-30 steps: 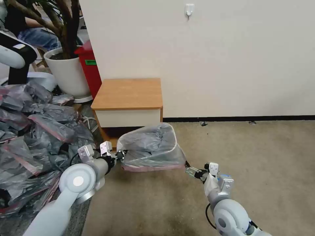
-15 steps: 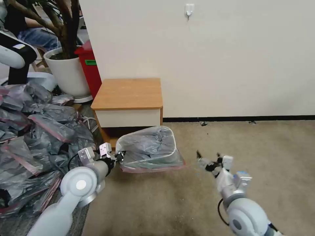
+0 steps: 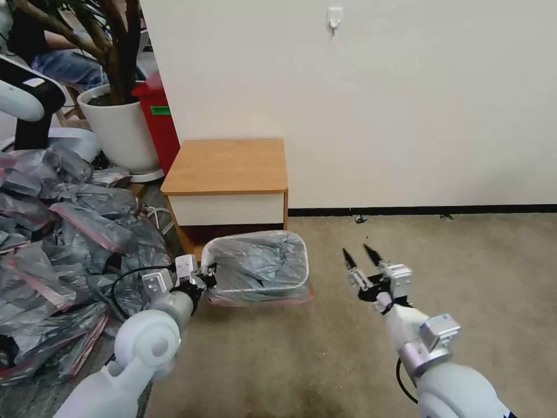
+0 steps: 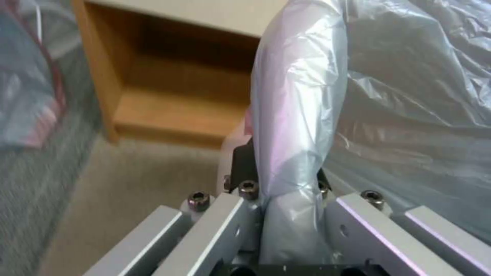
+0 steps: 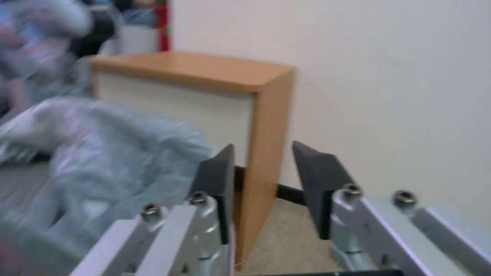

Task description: Pick up the garbage bag from the table and place it over the trash can.

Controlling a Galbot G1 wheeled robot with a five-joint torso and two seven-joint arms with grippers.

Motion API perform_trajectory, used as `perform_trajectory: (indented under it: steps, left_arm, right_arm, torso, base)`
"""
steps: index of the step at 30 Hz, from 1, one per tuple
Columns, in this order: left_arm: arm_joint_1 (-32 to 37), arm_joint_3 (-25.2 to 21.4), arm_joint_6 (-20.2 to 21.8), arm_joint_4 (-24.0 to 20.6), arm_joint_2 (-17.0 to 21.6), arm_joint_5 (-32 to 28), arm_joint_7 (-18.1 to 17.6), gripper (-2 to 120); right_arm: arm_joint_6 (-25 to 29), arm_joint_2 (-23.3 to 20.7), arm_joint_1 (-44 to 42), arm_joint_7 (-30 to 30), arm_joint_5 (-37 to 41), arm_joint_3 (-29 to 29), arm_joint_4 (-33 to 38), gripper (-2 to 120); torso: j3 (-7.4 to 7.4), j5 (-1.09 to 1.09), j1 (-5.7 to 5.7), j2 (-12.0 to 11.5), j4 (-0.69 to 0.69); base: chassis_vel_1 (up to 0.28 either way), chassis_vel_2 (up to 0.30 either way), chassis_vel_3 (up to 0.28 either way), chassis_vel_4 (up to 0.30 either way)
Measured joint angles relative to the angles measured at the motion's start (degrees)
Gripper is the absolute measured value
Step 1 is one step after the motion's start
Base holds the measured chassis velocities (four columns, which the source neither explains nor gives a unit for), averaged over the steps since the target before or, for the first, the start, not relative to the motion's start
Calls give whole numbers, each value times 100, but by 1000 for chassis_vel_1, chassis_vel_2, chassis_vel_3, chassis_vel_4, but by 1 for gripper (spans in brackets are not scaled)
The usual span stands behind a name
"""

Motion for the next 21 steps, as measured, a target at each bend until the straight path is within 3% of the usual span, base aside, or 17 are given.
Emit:
perform_trajectory:
  steps: [3,7,14,21]
  left_arm:
    - [95,118,-241,0,-9,776,323,2]
    - [168,250,-376,-27,-77,1291,473,2]
    - [286,509,-567,-25,-253,2114,677,2]
    - [346,790,-757,119,-478,2962,852,2]
  right_arm:
    - [-136,-141,140,-617,-171,-17,42,14]
    - [-321,-267,402,-1174,-332,-124,42,0]
    - [-896,-495,1062,-1544,-482,-718,-52,0]
    - [-1830,-625,1852,-1629,-559,-1370,-346,0]
  torso:
    - [0,0,0,0,0]
    - [0,-1,0,0,0]
    - [0,-1,0,0,0]
    - [0,0,0,0,0]
  base:
    - [0,0,0,0]
    - [0,0,0,0]
    - [0,0,0,0]
    - [0,0,0,0]
